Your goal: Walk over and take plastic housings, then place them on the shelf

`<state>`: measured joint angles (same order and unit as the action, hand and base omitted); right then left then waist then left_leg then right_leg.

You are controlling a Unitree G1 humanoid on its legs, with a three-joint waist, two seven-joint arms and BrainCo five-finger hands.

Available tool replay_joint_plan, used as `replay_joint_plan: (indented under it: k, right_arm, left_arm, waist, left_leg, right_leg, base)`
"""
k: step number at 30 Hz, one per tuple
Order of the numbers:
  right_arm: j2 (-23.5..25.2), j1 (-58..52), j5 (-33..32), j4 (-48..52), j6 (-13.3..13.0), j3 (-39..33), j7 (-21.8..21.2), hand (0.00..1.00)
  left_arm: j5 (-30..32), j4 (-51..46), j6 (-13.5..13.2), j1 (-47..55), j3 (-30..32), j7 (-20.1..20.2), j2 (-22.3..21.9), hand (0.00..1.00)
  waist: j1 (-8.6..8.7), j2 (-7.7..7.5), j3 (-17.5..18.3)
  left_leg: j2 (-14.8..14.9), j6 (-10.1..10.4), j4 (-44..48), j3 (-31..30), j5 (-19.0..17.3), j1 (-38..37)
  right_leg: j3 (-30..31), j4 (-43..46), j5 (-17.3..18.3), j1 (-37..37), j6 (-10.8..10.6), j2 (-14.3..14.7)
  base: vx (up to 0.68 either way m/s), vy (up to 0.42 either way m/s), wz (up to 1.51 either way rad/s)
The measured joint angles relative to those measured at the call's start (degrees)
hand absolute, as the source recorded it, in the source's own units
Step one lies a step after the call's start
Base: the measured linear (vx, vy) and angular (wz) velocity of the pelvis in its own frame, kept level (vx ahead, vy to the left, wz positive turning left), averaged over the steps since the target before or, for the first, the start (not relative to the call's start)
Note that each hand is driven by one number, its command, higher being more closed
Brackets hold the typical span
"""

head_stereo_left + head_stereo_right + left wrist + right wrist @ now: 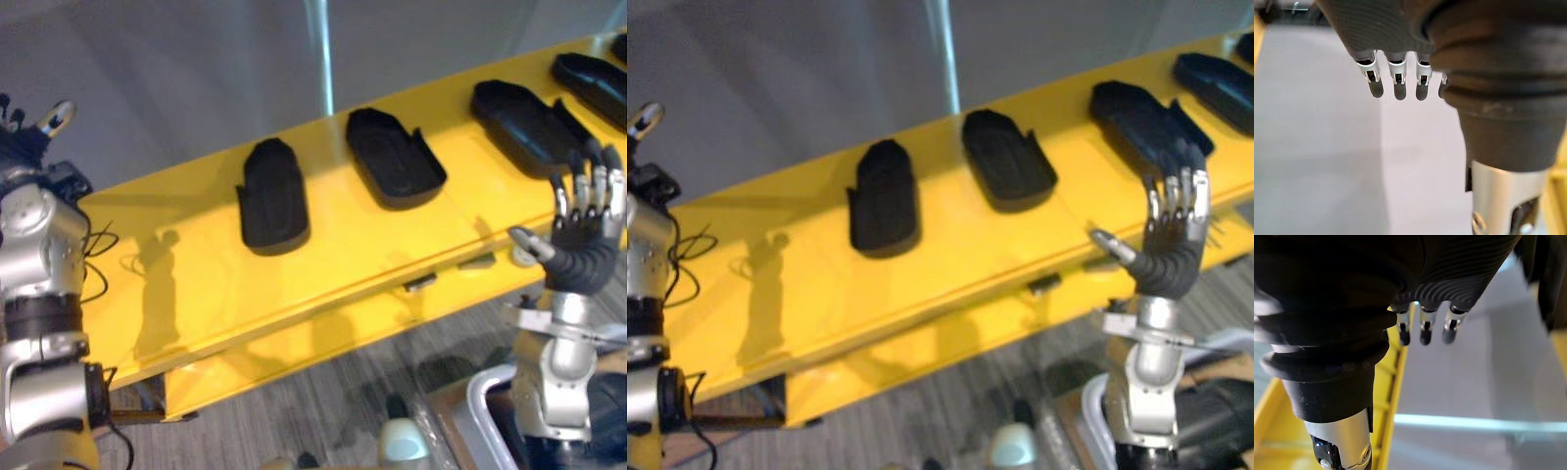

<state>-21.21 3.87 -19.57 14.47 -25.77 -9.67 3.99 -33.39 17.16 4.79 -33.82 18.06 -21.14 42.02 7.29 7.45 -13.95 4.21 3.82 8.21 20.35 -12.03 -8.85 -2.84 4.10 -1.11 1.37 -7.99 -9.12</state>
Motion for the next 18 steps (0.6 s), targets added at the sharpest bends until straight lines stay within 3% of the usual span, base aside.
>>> replay_joint_plan:
  k: [1,3,5,7,11,14,18]
  right_arm:
    - [0.01,1.22,-0.12,-0.51,0.31,0.64,-0.12,0.0]
    - [-0.16,6.34,-1.78,-4.82,4.0,2.54,-0.88,0.0]
    - [-0.16,10.27,-2.46,-10.2,7.85,2.84,-1.46,0.0]
    - [0.04,15.2,-2.79,-17.33,12.16,3.45,-1.22,0.0]
    - [1.0,22.67,-3.29,-25.8,16.93,5.5,2.47,0.0]
    - [0.86,28.46,-4.45,-33.97,18.61,4.78,5.05,0.0]
    - [-1.46,35.63,-5.62,-48.41,19.98,3.86,7.07,0.0]
  left_arm:
    - [0.01,-2.76,-0.27,2.75,1.28,0.09,-0.86,0.0]
    - [0.45,-14.36,-3.33,13.17,4.88,2.06,-8.13,0.0]
    - [3.29,-19.5,-5.39,20.84,5.4,2.7,-14.2,0.0]
    - [10.22,-22.21,-5.75,28.47,5.5,1.97,-20.04,0.0]
    - [16.36,-24.87,-5.61,38.36,5.46,-1.33,-25.19,0.0]
    - [18.89,-24.31,-5.99,43.1,5.9,-3.4,-27.65,0.0]
    - [24.6,-12.04,-11.03,46.32,6.06,-4.76,-29.35,0.0]
  waist:
    - [-0.03,0.07,0.08]
    - [-0.79,0.09,1.75]
    - [-3.65,-0.42,3.36]
    - [-7.53,-1.25,4.09]
    - [-11.78,-2.26,4.63]
    - [-13.65,-2.89,4.85]
    - [-16.59,-3.9,4.74]
  left_leg:
    - [-0.05,-0.04,0.06,-0.88,0.06,0.02]
    - [-0.08,-0.02,0.19,-3.58,0.09,-0.13]
    - [0.07,0.03,0.28,-5.81,0.12,-0.24]
    - [0.3,0.35,0.3,-8.91,0.63,0.09]
    - [0.28,0.41,1.33,-13.52,1.0,1.64]
    - [0.15,0.29,2.71,-15.39,1.07,3.49]
    - [-0.15,0.28,4.85,-17.42,1.06,5.44]
  right_leg:
    - [-0.67,-0.17,0.0,0.57,-0.01,-0.26]
    - [-3.9,-1.82,-0.08,3.19,-0.13,-0.57]
    - [-6.36,-2.98,-0.13,4.95,-0.1,-0.14]
    - [-9.76,-4.01,-0.56,6.89,0.21,0.06]
    - [-14.44,-4.84,-1.35,9.19,0.92,-0.04]
    - [-16.39,-5.34,-2.55,9.56,1.09,-0.1]
    - [-17.85,-5.72,-3.05,9.94,1.57,0.14]
  base:
    - [0.0,0.003,0.41]
    - [0.02,-0.025,0.65]
    - [0.03,-0.052,0.61]
    - [-0.01,-0.07,0.62]
    - [-0.03,-0.031,0.61]
    - [-0.04,0.017,0.4]
    - [-0.06,0.007,0.27]
